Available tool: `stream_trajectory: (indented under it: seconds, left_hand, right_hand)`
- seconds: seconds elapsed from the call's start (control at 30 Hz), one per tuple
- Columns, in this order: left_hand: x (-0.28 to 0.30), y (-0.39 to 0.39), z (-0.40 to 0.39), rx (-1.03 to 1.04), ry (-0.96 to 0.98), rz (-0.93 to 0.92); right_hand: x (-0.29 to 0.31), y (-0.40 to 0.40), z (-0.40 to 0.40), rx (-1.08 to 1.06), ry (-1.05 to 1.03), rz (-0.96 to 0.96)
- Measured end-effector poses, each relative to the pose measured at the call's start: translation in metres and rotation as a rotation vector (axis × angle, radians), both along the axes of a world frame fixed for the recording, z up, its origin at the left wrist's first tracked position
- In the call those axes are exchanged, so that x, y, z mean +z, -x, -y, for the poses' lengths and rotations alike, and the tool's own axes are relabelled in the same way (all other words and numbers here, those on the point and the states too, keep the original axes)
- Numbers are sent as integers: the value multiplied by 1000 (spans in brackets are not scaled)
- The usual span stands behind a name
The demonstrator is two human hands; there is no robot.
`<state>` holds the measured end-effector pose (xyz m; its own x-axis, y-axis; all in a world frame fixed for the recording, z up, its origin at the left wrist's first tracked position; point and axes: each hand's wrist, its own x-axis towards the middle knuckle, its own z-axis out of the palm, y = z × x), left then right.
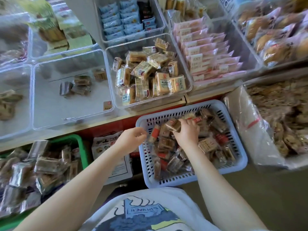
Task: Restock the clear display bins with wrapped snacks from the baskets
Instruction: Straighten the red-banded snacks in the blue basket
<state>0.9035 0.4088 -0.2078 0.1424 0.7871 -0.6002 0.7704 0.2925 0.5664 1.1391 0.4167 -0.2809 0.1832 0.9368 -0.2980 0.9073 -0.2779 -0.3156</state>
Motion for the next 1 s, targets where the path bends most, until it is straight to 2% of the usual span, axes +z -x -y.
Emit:
stream_trajectory:
  seconds: [0.07, 0.13, 0.23, 0.3, 0.47, 0.57, 0.63, 0.73, 0.87, 1.0]
  left_hand:
    - [6, -1, -4, 131, 21, 95]
    - [18, -5, -9, 320, 75, 283]
    - [38, -6, -16, 500, 112, 552]
    - [51, 1, -17, 556, 42, 568]
    - [66, 60, -25, 639, -282, 361]
    - [68, 111, -37, 522, -565, 63]
    - [62, 139, -46, 368, -656, -134]
    - [41, 166, -57, 237, -564, -268]
    - [25, 174, -61, 60, -351, -267]
    - [15, 176, -59, -12, -323, -285]
  right_hand:
    - [28, 8, 6, -7, -182, -133]
    - [57, 23, 10, 61, -315, -270]
    - [96, 51, 8, 201, -379, -408]
    - [110, 71, 3, 277, -386, -454]
    - [114, 124, -10, 374, -221, -409]
    - [107, 161, -15, 501, -140, -279]
    - [102, 184, -18, 582, -80, -146]
    - [94, 207, -21, 572, -31, -19]
    - [91, 216, -22, 540, -35, 12]
    - [89, 214, -21, 546, -24, -2]
